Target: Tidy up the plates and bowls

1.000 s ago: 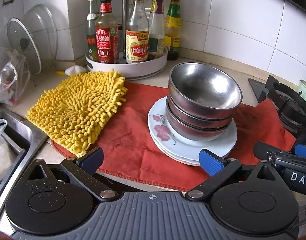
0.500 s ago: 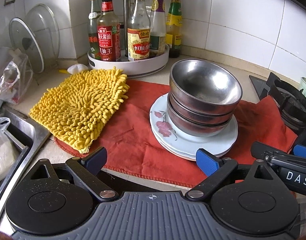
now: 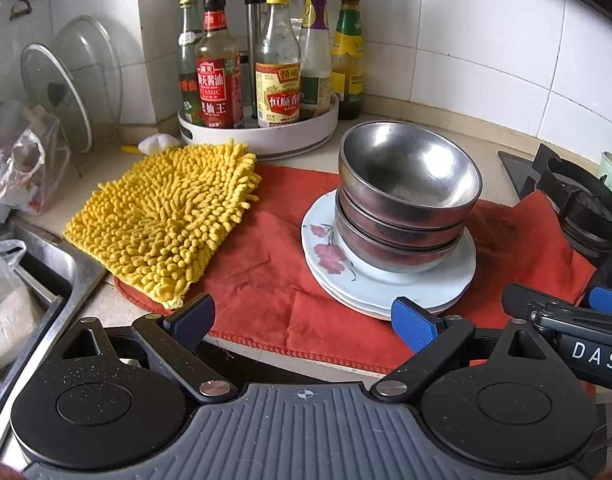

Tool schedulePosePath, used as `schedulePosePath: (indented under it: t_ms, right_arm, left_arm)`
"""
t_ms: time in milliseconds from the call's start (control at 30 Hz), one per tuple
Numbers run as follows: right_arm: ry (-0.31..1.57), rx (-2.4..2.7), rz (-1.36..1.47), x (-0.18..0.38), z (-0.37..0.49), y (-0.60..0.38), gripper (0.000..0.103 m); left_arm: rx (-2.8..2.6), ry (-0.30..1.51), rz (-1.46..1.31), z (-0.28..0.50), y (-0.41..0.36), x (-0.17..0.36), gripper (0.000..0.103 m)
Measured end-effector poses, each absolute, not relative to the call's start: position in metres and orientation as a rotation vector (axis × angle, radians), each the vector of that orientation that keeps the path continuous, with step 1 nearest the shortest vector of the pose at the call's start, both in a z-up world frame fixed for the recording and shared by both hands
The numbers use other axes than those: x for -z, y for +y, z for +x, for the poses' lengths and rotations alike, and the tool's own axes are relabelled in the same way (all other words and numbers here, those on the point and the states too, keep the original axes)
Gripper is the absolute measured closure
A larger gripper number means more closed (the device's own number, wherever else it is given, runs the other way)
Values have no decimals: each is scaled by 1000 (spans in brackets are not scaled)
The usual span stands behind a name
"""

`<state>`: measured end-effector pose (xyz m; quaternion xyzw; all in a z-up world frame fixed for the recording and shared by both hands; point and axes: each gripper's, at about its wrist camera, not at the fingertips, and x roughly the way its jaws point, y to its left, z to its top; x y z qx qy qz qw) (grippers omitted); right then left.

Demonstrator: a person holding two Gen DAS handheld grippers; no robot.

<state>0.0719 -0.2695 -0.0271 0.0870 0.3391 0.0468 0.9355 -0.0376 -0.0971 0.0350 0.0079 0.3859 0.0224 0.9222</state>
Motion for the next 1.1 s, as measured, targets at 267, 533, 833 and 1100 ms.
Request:
schedulePosePath:
  t_ms: [267,533,833,1100]
  right_arm:
    - [678,-97,180,25,68,-271,7]
    - [667,-96,169,23,64,-269,7]
    - [676,-96,168,23,66,-265,7]
    - [679,-90,168,24,68,-263,7]
  left_arm:
    - [-26,791,3,-42,-97,-39,11]
    - [8,800,-19,-43,-95,-38,13]
    - [5,812,-30,-41,-92,-36,13]
    - [12,816,-33,-38,-90,-34,13]
